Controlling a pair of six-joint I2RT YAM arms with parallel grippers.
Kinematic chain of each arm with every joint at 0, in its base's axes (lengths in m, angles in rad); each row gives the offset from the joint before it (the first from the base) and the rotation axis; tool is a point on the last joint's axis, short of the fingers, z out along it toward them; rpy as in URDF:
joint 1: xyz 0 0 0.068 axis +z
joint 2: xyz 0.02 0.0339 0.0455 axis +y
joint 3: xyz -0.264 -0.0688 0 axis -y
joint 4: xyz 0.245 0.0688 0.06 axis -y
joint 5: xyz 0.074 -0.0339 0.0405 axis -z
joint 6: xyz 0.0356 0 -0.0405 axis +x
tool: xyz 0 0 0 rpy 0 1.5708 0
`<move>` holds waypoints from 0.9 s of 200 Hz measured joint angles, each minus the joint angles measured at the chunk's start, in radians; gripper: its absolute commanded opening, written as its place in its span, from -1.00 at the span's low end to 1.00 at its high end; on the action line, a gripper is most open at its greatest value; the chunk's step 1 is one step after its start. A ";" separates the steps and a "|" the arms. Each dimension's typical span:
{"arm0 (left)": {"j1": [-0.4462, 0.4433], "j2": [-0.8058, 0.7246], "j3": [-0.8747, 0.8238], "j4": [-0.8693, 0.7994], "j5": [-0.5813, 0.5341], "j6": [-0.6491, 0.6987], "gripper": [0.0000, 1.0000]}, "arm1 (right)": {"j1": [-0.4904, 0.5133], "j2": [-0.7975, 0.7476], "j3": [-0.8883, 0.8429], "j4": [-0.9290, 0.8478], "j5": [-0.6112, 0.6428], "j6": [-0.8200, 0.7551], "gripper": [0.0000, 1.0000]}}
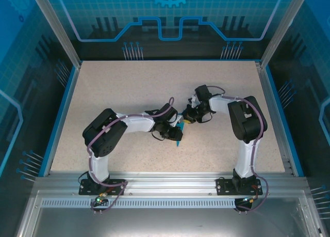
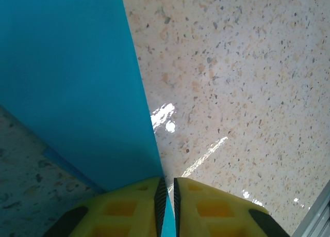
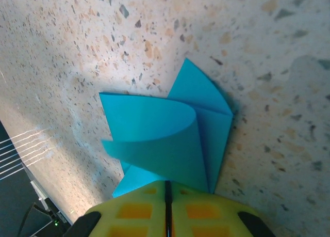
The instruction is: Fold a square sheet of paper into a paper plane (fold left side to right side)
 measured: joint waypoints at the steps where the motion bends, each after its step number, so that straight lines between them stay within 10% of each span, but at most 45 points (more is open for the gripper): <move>1: 0.000 0.000 0.000 0.000 -0.001 0.000 -0.65 | 0.000 0.000 0.001 -0.002 0.000 -0.001 -0.81; 123: -0.011 -0.006 -0.005 0.011 -0.039 0.000 -0.68 | -0.127 0.126 0.233 -0.011 0.020 -0.085 -0.81; 180: -0.019 -0.011 -0.008 0.014 -0.058 -0.001 -0.73 | -0.122 -0.185 -0.008 0.027 -0.001 -0.087 -0.86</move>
